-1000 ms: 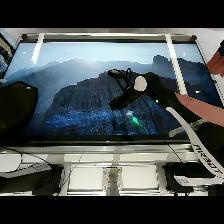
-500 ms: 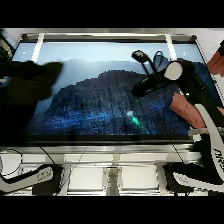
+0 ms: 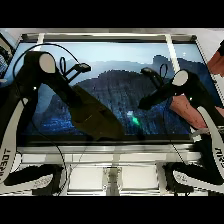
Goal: Fold the clothes and pants, and hang the long-sleeved shirts on hangers.
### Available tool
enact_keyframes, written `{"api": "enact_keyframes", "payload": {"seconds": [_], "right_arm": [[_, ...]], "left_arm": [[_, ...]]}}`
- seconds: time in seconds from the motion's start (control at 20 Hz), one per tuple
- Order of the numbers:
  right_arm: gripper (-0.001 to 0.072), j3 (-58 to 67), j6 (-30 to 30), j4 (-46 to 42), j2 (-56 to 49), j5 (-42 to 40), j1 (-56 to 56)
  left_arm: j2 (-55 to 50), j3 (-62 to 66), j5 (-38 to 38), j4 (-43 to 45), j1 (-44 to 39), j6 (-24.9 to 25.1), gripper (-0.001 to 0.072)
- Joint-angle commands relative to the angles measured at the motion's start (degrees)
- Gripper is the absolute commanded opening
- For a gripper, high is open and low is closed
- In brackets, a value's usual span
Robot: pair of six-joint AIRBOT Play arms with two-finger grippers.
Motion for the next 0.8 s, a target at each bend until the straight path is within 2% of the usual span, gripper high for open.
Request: {"api": "enact_keyframes", "payload": {"seconds": [0.0, 0.05, 0.15, 0.25, 0.35, 0.45, 0.75], "right_arm": [[0.0409, -6.9, -9.4, 11.1, 0.0, 4.1, 1.0], [0.0424, -7.8, -11.6, 13.1, 0.0, 4.3, 2.8], [0.0518, -8.8, -15.6, 13.0, 0.0, 2.0, 9.3], [0.0591, -9.0, -18.4, 9.6, -0.1, -4.1, 16.2], [0.0591, -8.8, -19.4, 2.7, -0.1, -13.0, 21.2], [0.0591, -7.9, -21.6, -1.2, -0.2, -18.4, 23.4], [0.059, -3.8, -31.6, 4.2, -4.9, -18.6, 23.5]], "left_arm": [[-0.1, 0.0, -1.2, 6.4, -2.3, -1.1, 0.0077], [-0.1, 0.0, -0.6, 6.4, -2.3, -1.0, 0.0077], [-0.1, 0.0, 0.7, 6.4, -2.3, -1.1, 0.0077], [-0.1, 0.0, 0.9, 6.4, -2.3, -1.0, 0.0077], [-0.1, 0.0, 0.9, 6.5, -2.3, -1.0, 0.0077], [-0.1, 0.0, 0.8, 6.7, -2.3, -1.1, 0.0077], [-0.1, 0.0, 0.9, 7.4, -2.3, -1.0, 0.0077]]}}
